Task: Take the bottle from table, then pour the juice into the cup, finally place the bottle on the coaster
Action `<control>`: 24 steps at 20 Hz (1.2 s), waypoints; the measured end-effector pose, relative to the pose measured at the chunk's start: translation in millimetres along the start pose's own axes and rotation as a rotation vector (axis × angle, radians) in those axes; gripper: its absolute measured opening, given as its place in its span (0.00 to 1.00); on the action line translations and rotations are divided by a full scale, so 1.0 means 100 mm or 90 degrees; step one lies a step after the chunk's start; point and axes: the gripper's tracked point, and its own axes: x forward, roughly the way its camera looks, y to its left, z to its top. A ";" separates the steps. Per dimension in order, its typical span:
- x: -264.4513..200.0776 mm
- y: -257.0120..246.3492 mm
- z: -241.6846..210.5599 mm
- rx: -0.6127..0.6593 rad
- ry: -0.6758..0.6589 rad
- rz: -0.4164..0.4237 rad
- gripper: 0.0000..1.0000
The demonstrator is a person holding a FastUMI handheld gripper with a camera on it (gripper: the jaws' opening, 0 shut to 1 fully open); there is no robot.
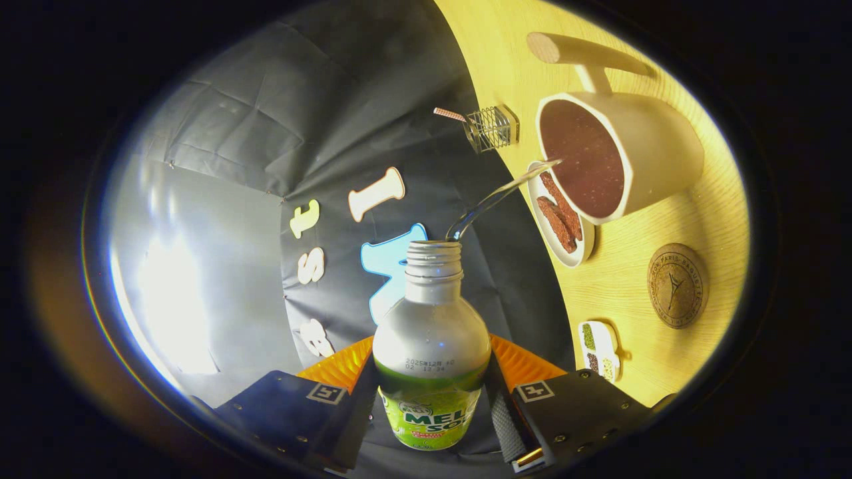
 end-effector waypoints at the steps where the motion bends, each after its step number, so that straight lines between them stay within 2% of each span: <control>1: 0.02 0.00 0.00 0.006 -0.005 -0.002 0.77; 24: 0.08 0.15 0.16 0.140 -0.079 0.015 0.77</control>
